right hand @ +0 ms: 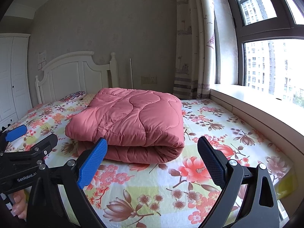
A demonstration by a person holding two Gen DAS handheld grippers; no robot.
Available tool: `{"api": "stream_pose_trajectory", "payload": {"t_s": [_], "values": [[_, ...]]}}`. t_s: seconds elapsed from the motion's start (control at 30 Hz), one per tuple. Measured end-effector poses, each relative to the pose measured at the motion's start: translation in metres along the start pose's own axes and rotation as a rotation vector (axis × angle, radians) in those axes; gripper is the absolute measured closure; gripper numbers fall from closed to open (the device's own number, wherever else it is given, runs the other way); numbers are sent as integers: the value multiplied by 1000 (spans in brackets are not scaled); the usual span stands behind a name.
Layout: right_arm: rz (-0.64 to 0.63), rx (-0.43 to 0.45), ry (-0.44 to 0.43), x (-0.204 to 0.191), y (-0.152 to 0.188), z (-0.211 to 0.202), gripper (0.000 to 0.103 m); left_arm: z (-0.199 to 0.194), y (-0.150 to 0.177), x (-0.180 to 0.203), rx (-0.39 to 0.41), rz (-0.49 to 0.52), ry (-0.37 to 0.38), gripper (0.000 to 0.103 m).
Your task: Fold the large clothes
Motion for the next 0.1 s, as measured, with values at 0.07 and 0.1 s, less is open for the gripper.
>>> {"api": "stream_pose_trajectory", "payload": {"t_s": [0.07, 0.1], "values": [[11, -12, -17, 7, -1, 5, 11, 21, -14, -27, -42, -44, -1, 2], [14, -20, -23, 13, -3, 8, 11, 29, -20, -38, -53, -62, -9, 2]]}}
Point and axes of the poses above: each gripper's, at about its wrist camera, not at the fingertips, and z roughly the way its jaws point, x to its right, y to its underside, the point moved 4 cm from there along z, roughly the way its jaws point, and after that the axes turned 13 degrees about -z, right-handed, at the moved point
